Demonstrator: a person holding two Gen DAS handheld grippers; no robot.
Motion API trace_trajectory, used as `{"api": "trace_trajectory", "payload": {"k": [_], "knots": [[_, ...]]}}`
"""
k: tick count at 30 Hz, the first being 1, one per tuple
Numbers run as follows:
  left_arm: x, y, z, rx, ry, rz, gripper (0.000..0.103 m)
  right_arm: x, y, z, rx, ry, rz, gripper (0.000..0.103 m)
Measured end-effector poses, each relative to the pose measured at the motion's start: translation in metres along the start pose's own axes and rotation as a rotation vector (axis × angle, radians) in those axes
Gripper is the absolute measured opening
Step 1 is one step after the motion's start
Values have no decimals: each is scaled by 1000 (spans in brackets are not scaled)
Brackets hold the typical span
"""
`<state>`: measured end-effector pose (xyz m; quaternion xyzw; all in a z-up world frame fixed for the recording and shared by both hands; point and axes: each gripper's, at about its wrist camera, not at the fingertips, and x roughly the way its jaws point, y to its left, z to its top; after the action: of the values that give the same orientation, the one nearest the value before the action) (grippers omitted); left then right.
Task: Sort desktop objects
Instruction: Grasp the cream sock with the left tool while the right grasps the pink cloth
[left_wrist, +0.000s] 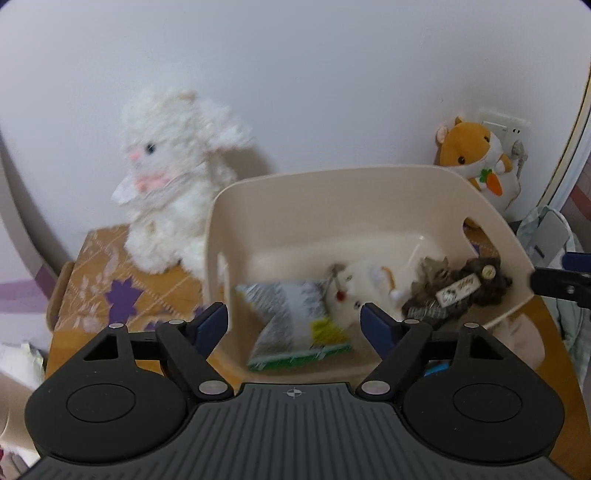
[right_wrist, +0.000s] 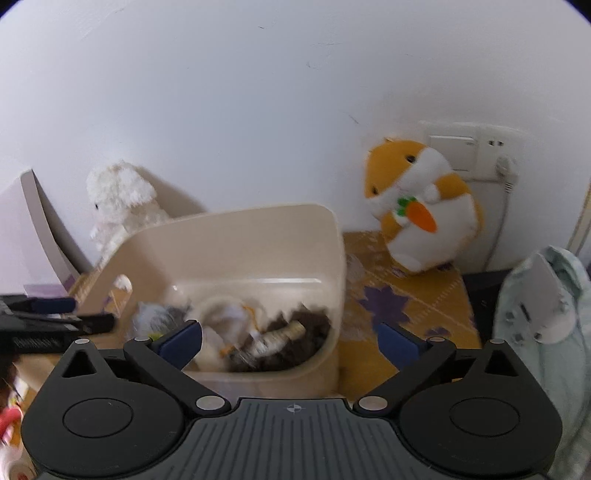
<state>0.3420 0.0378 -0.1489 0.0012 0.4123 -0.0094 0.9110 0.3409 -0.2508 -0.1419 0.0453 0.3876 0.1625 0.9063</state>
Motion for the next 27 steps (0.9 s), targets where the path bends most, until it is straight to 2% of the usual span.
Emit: {"api": "trace_trajectory", "payload": {"k": [6, 15, 19, 27], "knots": [[-19, 29, -30, -38, 24, 51, 80, -8, -17, -26, -30, 33, -50, 103], [-40, 71, -91, -84, 119, 117, 80, 0, -29, -56, -172, 119, -116, 103], [-42, 84, -112, -82, 157, 145, 80, 3, -33, -62, -177, 140, -138, 103], [-33, 97, -133, -76, 228, 130, 80, 19, -31, -71, -211, 194, -168, 103]]}}
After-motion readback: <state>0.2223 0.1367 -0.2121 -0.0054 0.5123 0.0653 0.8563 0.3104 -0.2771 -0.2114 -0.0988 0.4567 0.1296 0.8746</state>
